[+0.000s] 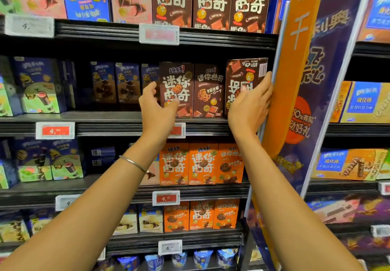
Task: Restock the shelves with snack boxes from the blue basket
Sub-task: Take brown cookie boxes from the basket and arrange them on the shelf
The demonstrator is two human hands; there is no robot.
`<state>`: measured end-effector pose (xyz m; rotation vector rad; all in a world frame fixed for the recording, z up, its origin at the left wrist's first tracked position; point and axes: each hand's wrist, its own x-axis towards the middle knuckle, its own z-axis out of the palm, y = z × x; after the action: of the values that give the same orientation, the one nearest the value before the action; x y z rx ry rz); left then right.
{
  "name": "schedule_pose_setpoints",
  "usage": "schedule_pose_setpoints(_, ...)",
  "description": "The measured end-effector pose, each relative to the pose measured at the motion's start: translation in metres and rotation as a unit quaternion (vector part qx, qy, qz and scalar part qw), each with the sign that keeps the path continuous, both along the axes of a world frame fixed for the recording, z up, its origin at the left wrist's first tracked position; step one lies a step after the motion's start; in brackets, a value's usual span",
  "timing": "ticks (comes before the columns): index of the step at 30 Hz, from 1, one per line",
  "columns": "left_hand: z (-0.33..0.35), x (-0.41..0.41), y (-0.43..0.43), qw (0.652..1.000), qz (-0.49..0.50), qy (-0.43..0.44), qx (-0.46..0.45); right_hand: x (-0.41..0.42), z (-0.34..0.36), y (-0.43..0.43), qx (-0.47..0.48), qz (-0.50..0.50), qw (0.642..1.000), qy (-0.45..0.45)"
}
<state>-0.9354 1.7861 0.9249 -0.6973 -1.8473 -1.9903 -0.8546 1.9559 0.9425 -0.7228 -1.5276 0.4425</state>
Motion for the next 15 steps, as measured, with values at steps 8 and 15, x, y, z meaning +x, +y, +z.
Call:
schedule_pose_setpoints(8, 0.006, 0.007, 0.006, 0.996, 0.064, 0.012, -0.062, -0.002, 0.006, -0.005, -0.014, -0.016, 0.999, 0.028)
schedule_pose_setpoints(15, 0.029, 0.038, 0.007, 0.977, -0.005, 0.211, -0.04, 0.044, 0.018, -0.004, 0.144, 0.324, 0.934, 0.03)
